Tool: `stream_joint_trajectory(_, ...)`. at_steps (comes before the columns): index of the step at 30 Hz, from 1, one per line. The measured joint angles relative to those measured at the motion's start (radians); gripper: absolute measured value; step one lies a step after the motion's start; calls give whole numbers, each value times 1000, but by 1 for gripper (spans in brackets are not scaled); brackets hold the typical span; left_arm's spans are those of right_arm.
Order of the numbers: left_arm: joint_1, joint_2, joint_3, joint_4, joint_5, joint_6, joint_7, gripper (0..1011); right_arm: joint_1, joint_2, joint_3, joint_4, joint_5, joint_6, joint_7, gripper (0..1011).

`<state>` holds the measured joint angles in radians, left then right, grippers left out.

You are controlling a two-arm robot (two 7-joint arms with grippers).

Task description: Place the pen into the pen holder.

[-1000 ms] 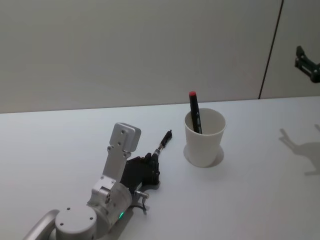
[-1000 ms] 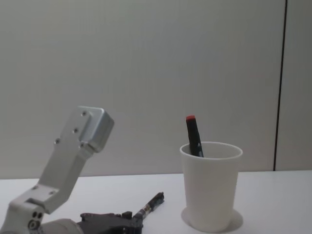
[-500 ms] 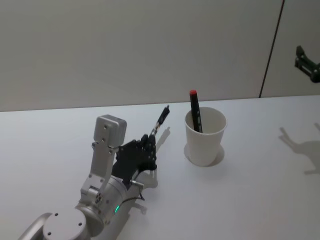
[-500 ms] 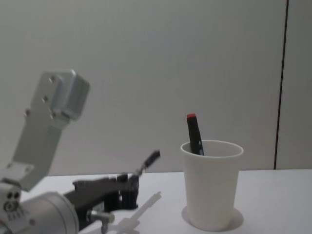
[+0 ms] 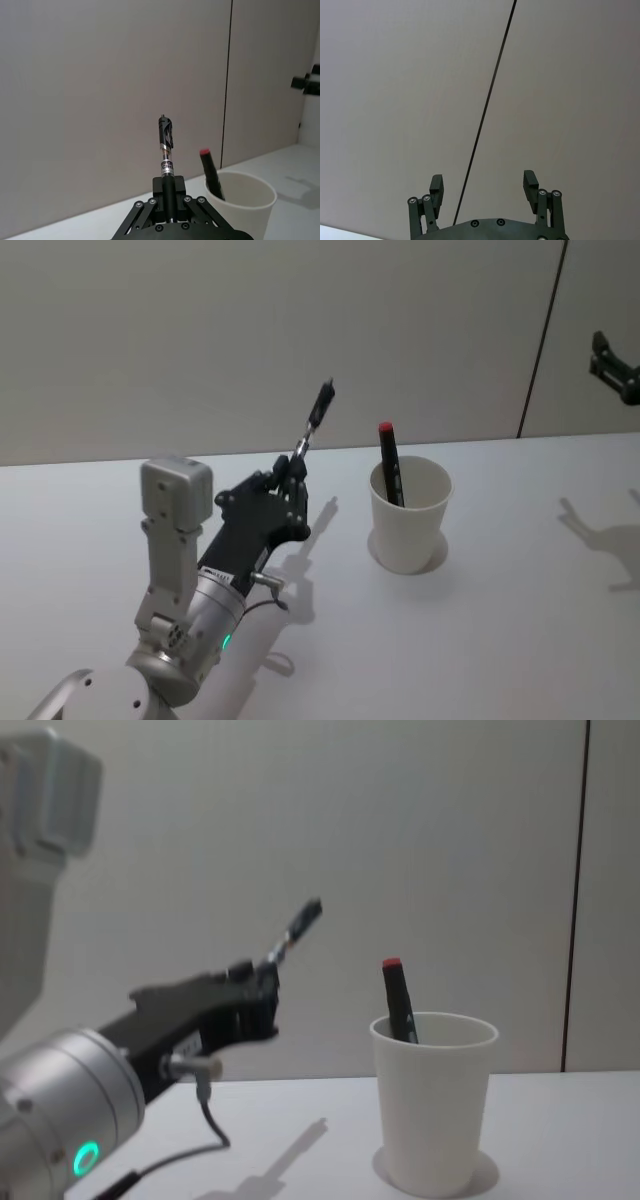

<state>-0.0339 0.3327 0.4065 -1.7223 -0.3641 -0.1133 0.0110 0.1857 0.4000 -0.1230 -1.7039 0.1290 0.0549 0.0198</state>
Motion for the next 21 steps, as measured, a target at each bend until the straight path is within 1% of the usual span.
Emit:
stream_joint_trajectory(4, 5, -2, -3, -17, -11, -74, -19, 133, 0, 0, 0, 0, 0, 0, 0, 1001)
stream_joint_trajectory(5, 5, -2, -3, -17, -11, -74, -19, 133, 0, 0, 0, 0, 0, 0, 0, 1001)
stream_joint_trajectory(8, 5, -6, -5, -29, -20, -127, -40, 133, 0, 0, 0, 0, 0, 0, 0, 1001)
stream_joint_trajectory(13, 3, -15, -8, -44, -37, -199, -73, 134, 0, 0, 0, 0, 0, 0, 0, 1001)
stream_joint_trajectory(16, 2, -19, -9, -52, -45, -228, -89, 133, 0, 0, 0, 0, 0, 0, 0, 1001)
stream_joint_trajectory(21, 1, -24, -10, -61, -53, -259, -105, 133, 0, 0, 0, 0, 0, 0, 0, 1001)
